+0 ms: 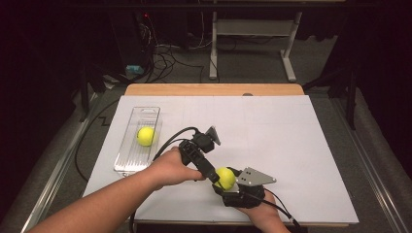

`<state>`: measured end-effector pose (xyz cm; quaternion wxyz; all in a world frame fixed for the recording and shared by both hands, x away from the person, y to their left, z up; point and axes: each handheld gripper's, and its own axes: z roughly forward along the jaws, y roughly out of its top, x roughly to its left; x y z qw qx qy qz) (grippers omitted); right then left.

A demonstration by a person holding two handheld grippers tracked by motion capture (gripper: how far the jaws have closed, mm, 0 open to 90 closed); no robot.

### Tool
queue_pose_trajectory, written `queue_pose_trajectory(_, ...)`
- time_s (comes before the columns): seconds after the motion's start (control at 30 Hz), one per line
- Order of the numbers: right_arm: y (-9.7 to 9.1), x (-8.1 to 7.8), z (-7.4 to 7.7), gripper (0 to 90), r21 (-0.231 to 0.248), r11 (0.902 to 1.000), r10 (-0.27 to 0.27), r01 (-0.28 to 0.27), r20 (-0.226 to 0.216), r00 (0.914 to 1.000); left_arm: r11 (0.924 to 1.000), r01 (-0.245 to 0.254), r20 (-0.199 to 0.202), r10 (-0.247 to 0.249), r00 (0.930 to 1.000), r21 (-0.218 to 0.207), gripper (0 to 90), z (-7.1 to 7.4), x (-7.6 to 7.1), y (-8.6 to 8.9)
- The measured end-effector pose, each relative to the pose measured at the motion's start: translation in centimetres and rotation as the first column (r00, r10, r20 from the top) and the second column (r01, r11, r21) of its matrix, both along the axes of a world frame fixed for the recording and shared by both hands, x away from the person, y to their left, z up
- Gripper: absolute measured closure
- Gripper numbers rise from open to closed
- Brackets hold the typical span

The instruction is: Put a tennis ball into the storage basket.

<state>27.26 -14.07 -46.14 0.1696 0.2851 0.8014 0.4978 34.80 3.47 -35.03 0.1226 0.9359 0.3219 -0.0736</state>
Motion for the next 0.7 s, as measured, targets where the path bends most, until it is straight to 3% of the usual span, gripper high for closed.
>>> queue_pose_trajectory(0.5, 0.7, -0.3, 0.8, 27.2, 0.05, 0.9987, 0.008, -0.01, 0.044, 0.999, 0.9996, 0.028, -0.057, -0.028, 0.998, -0.001, 2.9, -2.0, 0.3, -2.8)
queue_pose_trajectory(0.7, 0.6, -0.3, 0.8, 27.1, 0.043, 0.999, 0.006, -0.008, 0.051, 0.9987, 0.998, 0.051, -0.089, -0.054, 0.9946, -0.037, 14.1, -2.2, 0.4, -2.8)
